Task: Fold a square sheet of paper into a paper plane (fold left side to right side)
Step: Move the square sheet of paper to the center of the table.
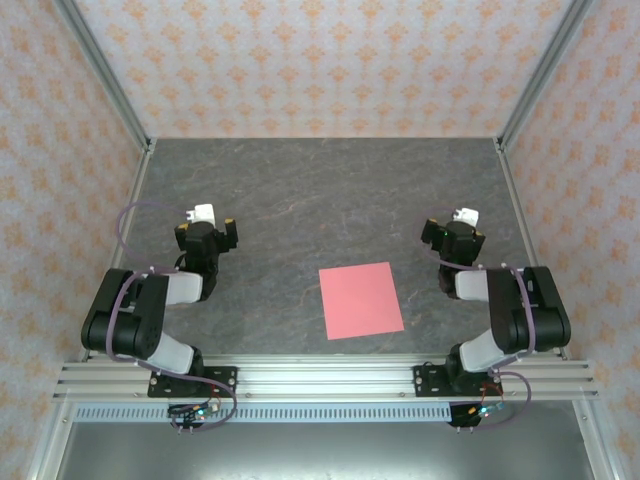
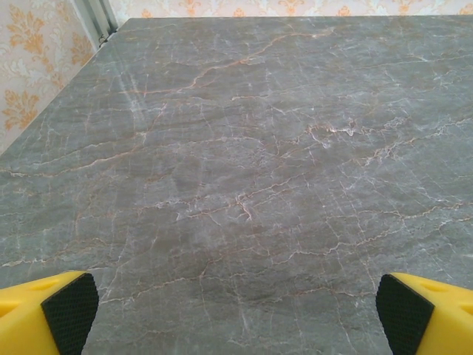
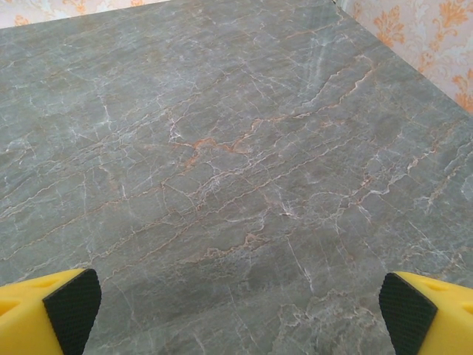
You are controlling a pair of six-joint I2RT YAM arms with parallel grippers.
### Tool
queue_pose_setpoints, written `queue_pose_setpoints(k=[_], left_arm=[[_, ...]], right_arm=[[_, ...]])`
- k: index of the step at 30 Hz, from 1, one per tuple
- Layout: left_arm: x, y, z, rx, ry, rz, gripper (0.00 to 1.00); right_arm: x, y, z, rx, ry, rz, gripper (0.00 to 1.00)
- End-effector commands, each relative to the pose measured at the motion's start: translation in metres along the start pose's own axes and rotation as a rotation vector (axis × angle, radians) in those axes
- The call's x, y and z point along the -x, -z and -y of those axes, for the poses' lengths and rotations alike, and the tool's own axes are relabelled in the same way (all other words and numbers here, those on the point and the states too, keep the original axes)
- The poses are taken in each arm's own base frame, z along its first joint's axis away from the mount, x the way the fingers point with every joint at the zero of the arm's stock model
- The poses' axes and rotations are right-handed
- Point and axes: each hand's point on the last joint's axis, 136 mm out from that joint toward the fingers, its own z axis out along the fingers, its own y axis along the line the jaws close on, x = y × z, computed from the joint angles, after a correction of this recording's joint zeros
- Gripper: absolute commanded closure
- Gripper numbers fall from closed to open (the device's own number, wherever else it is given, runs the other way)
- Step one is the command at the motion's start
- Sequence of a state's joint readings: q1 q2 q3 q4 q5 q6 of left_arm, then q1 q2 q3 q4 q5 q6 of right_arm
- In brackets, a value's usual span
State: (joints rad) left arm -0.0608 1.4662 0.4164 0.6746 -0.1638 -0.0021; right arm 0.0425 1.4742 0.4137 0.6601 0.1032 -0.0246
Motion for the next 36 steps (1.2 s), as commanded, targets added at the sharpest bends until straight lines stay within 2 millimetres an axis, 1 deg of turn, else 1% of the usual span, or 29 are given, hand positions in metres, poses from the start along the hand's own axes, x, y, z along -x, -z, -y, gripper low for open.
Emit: queue_pose_setpoints(k=[1, 2, 3, 4, 5, 6, 8, 9, 11, 12, 13, 14, 15, 17, 19, 22, 24, 29, 33, 36], left_arm=[[0.051, 0.021, -0.004, 0.002, 0.03, 0.036, 0.0], [0.06, 0.029, -0.003, -0.015, 0.057, 0.04, 0.0], [0.072, 0.038, 0.002, -0.052, 0.086, 0.051, 0.0], [0.083, 0.048, 0.007, -0.082, 0.114, 0.059, 0.0], [0.088, 0.057, 0.013, -0.106, 0.128, 0.05, 0.01], [0.092, 0.068, 0.024, -0.141, 0.129, 0.037, 0.01], [0.093, 0.09, 0.051, -0.22, 0.107, 0.017, 0.0], [0.09, 0.101, 0.066, -0.266, 0.101, 0.001, 0.01], [0.08, 0.119, 0.094, -0.366, 0.121, -0.036, 0.01], [0.072, 0.126, 0.106, -0.411, 0.14, -0.068, 0.01], [0.063, 0.132, 0.116, -0.452, 0.154, -0.1, 0.01], [0.055, 0.136, 0.123, -0.476, 0.16, -0.131, 0.01], [0.047, 0.139, 0.126, -0.485, 0.167, -0.169, 0.01], [0.033, 0.14, 0.127, -0.485, 0.197, -0.231, 0.0], [0.022, 0.141, 0.132, -0.507, 0.219, -0.273, 0.01], [0.01, 0.139, 0.134, -0.513, 0.25, -0.306, 0.01], [0.006, 0.138, 0.132, -0.501, 0.254, -0.313, 0.01], [0.008, 0.139, 0.127, -0.481, 0.236, -0.305, 0.0], [0.009, 0.14, 0.126, -0.478, 0.236, -0.31, 0.01], [0.009, 0.142, 0.123, -0.473, 0.242, -0.309, 0.01]], right_arm=[[0.057, 0.022, -0.008, 0.039, -0.02, 0.053, 0.0], [0.066, 0.03, -0.008, 0.043, -0.038, 0.052, 0.0], [0.075, 0.039, -0.01, 0.055, -0.05, 0.037, 0.0], [0.08, 0.044, -0.013, 0.064, -0.059, 0.001, 0.0], [0.087, 0.053, -0.014, 0.072, -0.077, -0.021, 0.0], [0.087, 0.061, -0.017, 0.079, -0.093, -0.07, 0.0], [0.075, 0.073, -0.03, 0.119, -0.118, -0.178, 0.0], [0.065, 0.081, -0.039, 0.146, -0.128, -0.238, 0.0], [0.042, 0.097, -0.059, 0.186, -0.122, -0.334, 0.0], [0.028, 0.107, -0.071, 0.209, -0.106, -0.375, 0.0], [0.013, 0.117, -0.083, 0.229, -0.08, -0.411, 0.0], [0.0, 0.125, -0.093, 0.247, -0.056, -0.436, 0.0], [-0.015, 0.134, -0.104, 0.267, -0.02, -0.467, 0.0], [-0.041, 0.148, -0.117, 0.279, 0.041, -0.526, 0.0], [-0.064, 0.158, -0.124, 0.272, 0.103, -0.583, 0.0], [-0.094, 0.164, -0.134, 0.27, 0.188, -0.665, 0.0], [-0.107, 0.169, -0.139, 0.268, 0.249, -0.7, 0.0], [-0.129, 0.182, -0.158, 0.282, 0.377, -0.752, 0.0], [-0.149, 0.183, -0.169, 0.281, 0.415, -0.796, 0.0], [-0.159, 0.183, -0.176, 0.274, 0.441, -0.823, 0.0]])
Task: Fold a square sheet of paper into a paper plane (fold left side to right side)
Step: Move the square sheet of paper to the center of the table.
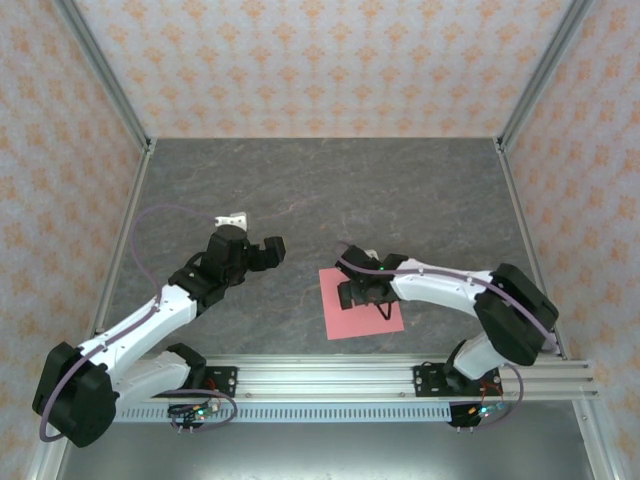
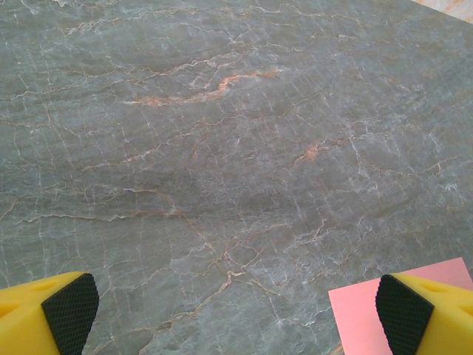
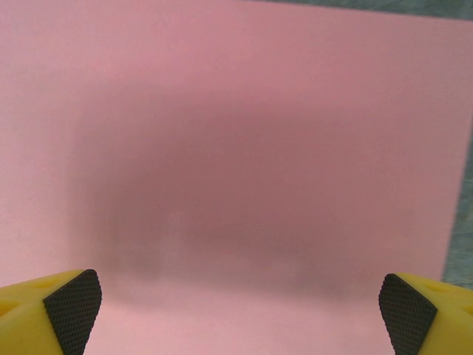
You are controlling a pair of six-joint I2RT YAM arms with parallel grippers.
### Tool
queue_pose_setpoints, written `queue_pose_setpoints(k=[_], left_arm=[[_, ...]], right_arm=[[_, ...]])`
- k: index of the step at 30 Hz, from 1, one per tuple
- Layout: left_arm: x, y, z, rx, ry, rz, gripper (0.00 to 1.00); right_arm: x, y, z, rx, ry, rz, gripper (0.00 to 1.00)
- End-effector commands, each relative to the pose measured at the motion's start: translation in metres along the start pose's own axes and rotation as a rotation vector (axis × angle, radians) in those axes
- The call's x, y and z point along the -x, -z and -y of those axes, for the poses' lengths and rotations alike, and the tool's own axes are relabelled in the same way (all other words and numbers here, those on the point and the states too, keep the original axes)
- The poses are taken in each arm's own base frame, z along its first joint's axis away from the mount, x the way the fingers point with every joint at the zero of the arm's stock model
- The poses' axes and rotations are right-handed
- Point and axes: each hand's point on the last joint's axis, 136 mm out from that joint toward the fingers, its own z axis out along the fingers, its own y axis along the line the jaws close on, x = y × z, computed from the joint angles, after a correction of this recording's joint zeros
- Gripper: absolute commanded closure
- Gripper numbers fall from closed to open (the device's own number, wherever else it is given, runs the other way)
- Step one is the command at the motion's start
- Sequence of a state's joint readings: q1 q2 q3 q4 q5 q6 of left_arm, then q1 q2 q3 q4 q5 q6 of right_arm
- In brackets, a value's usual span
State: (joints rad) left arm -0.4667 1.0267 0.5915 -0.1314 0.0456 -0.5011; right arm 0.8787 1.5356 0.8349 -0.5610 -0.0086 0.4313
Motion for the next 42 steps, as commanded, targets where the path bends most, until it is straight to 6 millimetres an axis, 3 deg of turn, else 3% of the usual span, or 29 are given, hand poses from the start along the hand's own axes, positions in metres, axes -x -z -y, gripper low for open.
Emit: queue_pose_setpoints(k=[1, 10, 14, 22, 31, 37, 42], left_arm=[[0.0, 0.008, -0.003, 0.01, 0.014, 0.0, 0.01], [0.002, 0.015, -0.007, 0.029, 0.009, 0.016, 0.01], [-0.002, 0.013, -0.01, 0.038, 0.016, 0.005, 0.01], [-0.003, 0.014, -0.009, 0.035, 0.023, -0.009, 0.01], [-0.004, 0.015, -0.008, 0.037, 0.055, -0.02, 0.01], [-0.004, 0.017, -0.01, 0.049, 0.075, -0.026, 0.01], [-0.008, 0.013, -0.007, 0.038, 0.111, -0.045, 0.01]], right_arm=[[-0.001, -0.004, -0.005, -0.032, -0.003, -0.027, 0.0], [0.0, -0.02, -0.014, -0.047, -0.022, -0.063, 0.0], [0.005, -0.027, -0.027, -0.011, -0.046, -0.07, 0.0], [0.034, -0.038, -0.065, 0.069, 0.011, -0.063, 0.0], [0.06, -0.052, -0.087, 0.066, 0.067, -0.054, 0.0], [0.085, -0.019, -0.1, 0.137, 0.018, 0.029, 0.0], [0.1, 0.022, -0.082, 0.148, 0.023, 0.118, 0.0]])
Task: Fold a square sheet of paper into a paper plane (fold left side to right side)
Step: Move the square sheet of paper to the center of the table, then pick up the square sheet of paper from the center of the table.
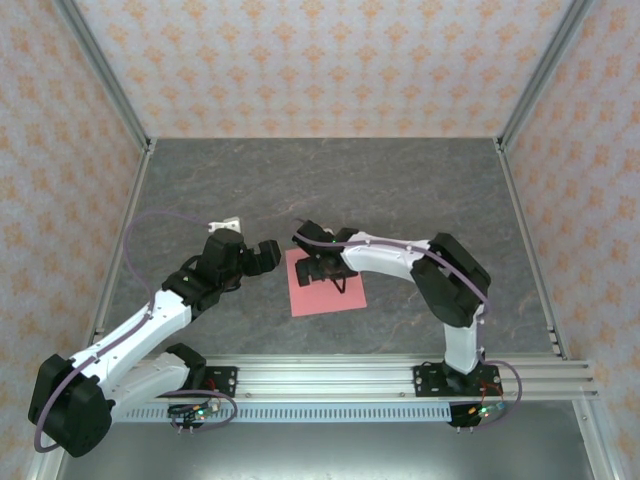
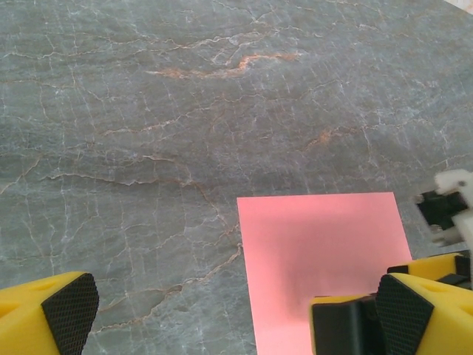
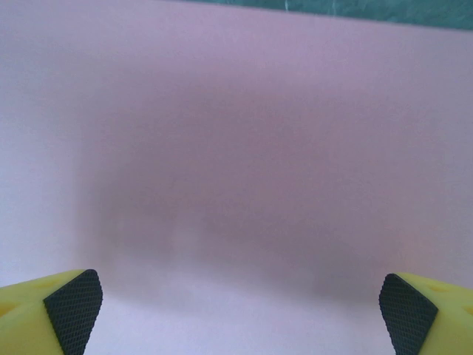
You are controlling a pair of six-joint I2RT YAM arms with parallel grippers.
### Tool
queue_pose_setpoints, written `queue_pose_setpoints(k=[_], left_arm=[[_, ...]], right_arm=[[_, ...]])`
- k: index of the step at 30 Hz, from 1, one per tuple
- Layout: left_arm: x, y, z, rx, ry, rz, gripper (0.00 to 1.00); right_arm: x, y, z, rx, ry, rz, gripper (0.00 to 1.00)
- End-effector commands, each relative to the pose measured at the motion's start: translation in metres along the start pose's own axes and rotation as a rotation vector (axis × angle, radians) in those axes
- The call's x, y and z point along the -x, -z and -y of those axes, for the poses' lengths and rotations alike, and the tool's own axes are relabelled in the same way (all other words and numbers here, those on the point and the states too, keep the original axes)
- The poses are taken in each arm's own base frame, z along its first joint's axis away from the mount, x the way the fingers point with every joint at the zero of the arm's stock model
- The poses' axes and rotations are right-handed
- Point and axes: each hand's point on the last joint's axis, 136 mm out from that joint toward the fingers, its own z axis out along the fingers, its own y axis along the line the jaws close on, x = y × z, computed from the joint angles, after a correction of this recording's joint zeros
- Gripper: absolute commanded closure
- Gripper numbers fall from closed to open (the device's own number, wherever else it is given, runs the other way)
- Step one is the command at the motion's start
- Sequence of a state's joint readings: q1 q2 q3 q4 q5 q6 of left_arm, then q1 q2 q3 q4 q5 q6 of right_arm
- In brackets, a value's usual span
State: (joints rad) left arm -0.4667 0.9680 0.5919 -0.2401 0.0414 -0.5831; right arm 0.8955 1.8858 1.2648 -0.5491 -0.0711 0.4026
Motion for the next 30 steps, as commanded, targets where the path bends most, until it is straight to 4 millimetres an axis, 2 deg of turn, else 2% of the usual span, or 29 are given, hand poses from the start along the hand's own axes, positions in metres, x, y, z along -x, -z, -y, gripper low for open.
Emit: queue_pose_setpoints(k=[1, 5, 7, 9, 11, 15, 23, 30], left_arm=[[0.0, -0.001, 0.004, -0.003, 0.043, -0.02, 0.01], [-0.014, -0.018, 0.024, -0.088, 0.111, -0.119, 0.04], [-0.023, -0.03, 0.037, -0.135, 0.141, -0.184, 0.07], [-0.031, -0.041, 0.045, -0.152, 0.177, -0.246, 0.18], [-0.038, -0.051, 0.053, -0.179, 0.202, -0.284, 0.26], [-0.057, -0.063, 0.064, -0.19, 0.204, -0.338, 0.32], [-0.095, -0.076, 0.071, -0.155, 0.166, -0.427, 0.33], [-0.11, -0.084, 0.073, -0.129, 0.136, -0.464, 0.34]], right_arm=[[0.02, 0.04, 0.011, 0.041, -0.014, 0.09, 0.0], [0.024, 0.036, 0.05, -0.002, -0.056, 0.072, 0.0], [0.029, 0.031, 0.062, -0.013, -0.07, 0.071, 0.0], [0.035, 0.025, 0.07, -0.006, -0.089, 0.066, 0.0], [0.042, 0.02, 0.073, 0.005, -0.101, 0.073, 0.0], [0.05, 0.005, 0.076, 0.006, -0.11, 0.053, 0.0], [0.045, -0.02, 0.072, 0.014, -0.136, -0.001, 0.01], [0.031, -0.024, 0.066, 0.041, -0.146, -0.042, 0.04]])
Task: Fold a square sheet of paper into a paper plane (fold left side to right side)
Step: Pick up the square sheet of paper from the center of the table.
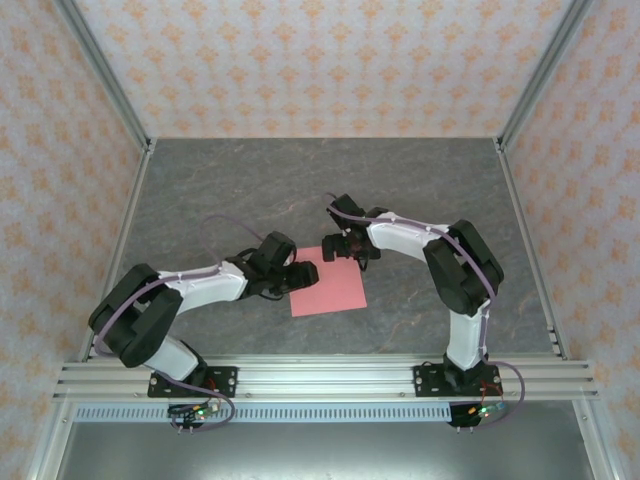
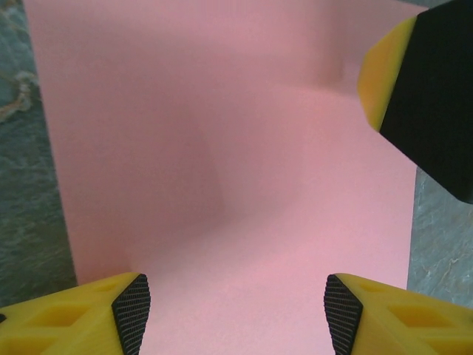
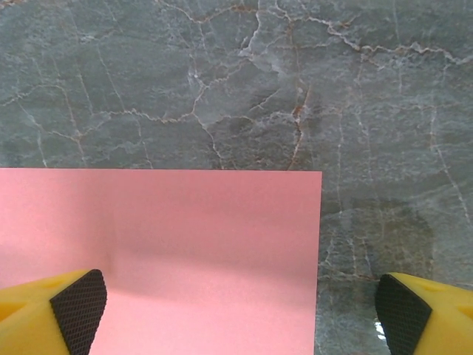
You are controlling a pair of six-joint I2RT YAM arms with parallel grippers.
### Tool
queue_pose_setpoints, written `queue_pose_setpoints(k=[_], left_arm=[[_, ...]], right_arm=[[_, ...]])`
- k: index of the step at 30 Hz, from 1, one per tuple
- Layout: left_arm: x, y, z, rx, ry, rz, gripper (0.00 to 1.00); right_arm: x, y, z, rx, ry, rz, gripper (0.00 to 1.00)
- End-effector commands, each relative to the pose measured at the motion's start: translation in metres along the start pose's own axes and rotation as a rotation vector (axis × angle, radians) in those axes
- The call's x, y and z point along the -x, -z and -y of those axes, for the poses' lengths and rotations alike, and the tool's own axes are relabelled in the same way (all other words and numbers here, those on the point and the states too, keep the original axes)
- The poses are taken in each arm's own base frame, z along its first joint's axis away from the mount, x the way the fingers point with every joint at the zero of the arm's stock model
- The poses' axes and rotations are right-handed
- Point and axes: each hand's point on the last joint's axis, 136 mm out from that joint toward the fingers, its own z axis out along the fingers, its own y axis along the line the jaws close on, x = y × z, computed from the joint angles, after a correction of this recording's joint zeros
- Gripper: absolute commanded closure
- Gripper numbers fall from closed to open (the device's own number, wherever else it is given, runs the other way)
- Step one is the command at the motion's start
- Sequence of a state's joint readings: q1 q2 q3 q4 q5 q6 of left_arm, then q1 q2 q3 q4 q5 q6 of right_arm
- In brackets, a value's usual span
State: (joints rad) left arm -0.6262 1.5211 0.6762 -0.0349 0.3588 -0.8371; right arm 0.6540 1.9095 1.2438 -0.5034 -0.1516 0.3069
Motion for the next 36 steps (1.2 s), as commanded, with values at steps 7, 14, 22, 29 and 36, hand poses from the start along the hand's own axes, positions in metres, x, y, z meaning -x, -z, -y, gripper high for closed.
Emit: queue_pose_setpoints(k=[7, 14, 22, 29, 36], left_arm=[[0.002, -0.009, -0.001, 0.038, -0.008, 0.009, 0.37], [-0.001, -0.014, -0.011, 0.064, -0.003, 0.006, 0.41], [0.0, -0.013, -0.01, 0.059, -0.002, 0.017, 0.42], [0.006, -0.006, -0.005, 0.042, -0.005, 0.055, 0.43], [0.018, 0.017, -0.001, 0.033, -0.017, 0.138, 0.42]], right_arm=[[-0.025, -0.001, -0.03, 0.071, 0.016, -0.055, 0.06], [-0.039, 0.004, -0.054, 0.144, 0.011, -0.075, 0.06], [-0.048, 0.009, -0.057, 0.166, 0.01, -0.097, 0.07], [-0.058, 0.015, -0.066, 0.218, 0.011, -0.131, 0.25], [-0.063, 0.017, -0.071, 0.25, 0.008, -0.133, 0.46]])
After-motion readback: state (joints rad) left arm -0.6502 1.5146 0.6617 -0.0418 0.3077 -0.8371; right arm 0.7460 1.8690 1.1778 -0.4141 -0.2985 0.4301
